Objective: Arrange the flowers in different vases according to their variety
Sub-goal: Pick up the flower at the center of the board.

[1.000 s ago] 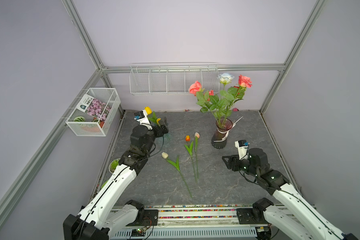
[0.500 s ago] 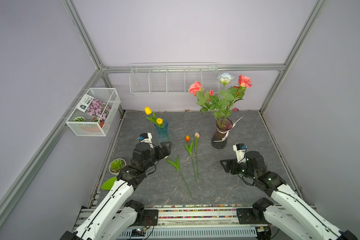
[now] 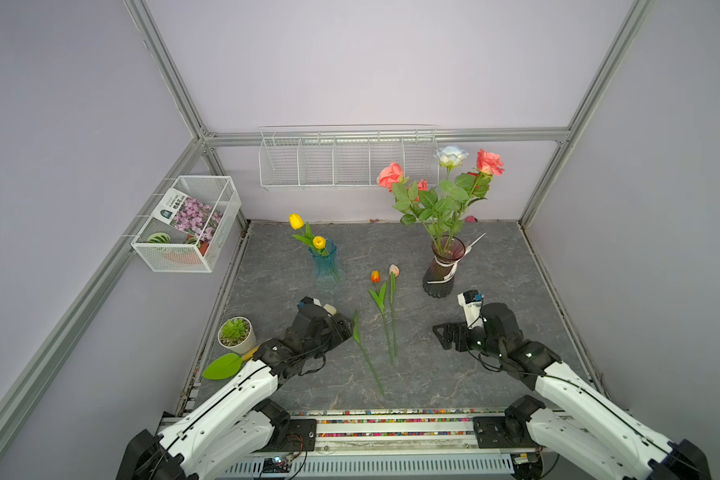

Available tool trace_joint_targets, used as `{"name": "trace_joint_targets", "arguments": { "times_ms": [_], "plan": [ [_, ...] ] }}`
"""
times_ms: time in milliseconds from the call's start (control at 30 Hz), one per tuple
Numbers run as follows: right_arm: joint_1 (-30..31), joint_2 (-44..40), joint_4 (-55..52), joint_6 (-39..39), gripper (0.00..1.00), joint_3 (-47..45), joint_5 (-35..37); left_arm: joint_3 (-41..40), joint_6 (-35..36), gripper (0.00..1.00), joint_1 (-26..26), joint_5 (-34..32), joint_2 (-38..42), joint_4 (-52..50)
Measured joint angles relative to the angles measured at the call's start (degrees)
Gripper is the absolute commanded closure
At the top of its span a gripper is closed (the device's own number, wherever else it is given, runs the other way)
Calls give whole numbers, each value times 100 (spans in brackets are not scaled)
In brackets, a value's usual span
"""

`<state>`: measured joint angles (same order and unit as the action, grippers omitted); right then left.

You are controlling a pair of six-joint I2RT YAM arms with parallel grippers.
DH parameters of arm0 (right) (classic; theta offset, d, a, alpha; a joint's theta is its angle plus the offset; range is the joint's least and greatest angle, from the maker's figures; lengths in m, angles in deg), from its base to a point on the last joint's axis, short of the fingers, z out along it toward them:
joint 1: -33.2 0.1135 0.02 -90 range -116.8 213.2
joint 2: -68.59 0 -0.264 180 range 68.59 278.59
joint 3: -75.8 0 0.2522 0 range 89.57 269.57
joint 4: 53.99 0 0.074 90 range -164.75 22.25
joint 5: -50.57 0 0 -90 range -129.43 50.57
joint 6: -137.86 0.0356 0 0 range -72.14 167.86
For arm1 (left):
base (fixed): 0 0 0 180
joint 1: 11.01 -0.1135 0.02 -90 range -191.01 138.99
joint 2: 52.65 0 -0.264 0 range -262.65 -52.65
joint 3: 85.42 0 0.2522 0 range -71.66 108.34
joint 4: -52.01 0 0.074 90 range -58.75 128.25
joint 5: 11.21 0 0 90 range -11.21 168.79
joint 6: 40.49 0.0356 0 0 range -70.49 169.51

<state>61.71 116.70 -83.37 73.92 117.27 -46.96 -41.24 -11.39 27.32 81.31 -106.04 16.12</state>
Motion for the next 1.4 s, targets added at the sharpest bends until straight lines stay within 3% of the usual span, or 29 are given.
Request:
{"name": "trace_joint_targets", "arguments": {
  "times_ms": [267,533,767,933,1100,1400],
  "plan": [
    [2,28,63,-105,1,-129,271,691,-883,37,640,-470,-1537,-564],
    [2,-33,83,-168,1,-293,442,1965,-1355,42,1143,-728,-3193,-1274],
    [2,-186,85,-170,1,-293,455,2765,-1648,51,1440,-811,-4417,-1792],
    [2,-223,83,-170,2,-293,455,2953,-1751,53,1488,-922,-4642,-1989],
    [2,-225,83,-170,2,-293,455,3032,-1878,75,1521,-1115,-4736,-2173],
    [2,-223,85,-170,2,-295,452,3359,-1932,82,1541,-1637,-5071,-2575]
  ]
}}
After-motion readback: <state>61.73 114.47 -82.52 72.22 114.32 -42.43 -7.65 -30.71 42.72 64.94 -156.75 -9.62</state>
